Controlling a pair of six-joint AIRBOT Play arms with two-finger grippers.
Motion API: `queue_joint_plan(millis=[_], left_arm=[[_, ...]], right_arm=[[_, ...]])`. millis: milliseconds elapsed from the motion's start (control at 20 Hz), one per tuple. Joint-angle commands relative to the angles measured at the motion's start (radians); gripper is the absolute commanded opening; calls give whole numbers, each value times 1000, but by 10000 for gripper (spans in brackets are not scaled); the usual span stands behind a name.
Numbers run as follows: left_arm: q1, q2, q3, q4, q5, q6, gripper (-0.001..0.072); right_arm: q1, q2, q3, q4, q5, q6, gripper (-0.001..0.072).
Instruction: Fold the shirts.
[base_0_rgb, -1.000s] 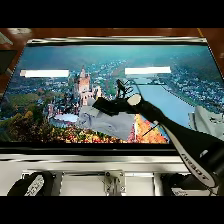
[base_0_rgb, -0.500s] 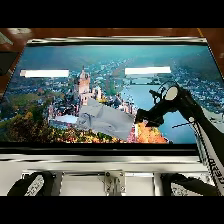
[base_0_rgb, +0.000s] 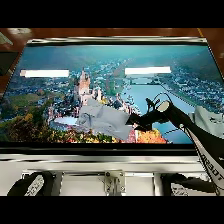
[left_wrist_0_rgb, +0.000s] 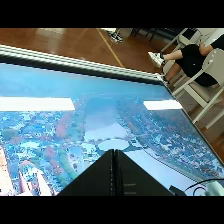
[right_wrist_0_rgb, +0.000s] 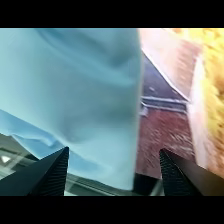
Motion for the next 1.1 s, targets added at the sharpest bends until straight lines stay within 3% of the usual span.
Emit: queue_joint_plan(millis=[0,100,150,250,350,450,550,850,1050], left_arm=[[1,-1,0,0,2,0,36],[1,-1,0,0,1,0,37],[1,-1,0,0,1,0,37],[1,-1,0,0,1,0,37],[1,-1,0,0,1,0,37],[1,-1,0,0,1,0,37],[-6,-5,0,0,1,0,37],[-58,-38,0,0,-37,0,37],[-74,-48,0,0,-43,0,37]], right_arm=[[23,-64,-10,138,-50,-95,681],[32,-82,-11,148,-50,-95,677],[31,-87,-10,159,-50,-96,602],[31,-87,-6,162,-60,-96,67],[31,-85,26,164,-46,-146,75],[23,-54,116,163,67,-242,75],[-13,-1,250,160,205,-251,75],[-293,131,727,158,650,-47,74],[-570,146,924,143,792,14,74]])
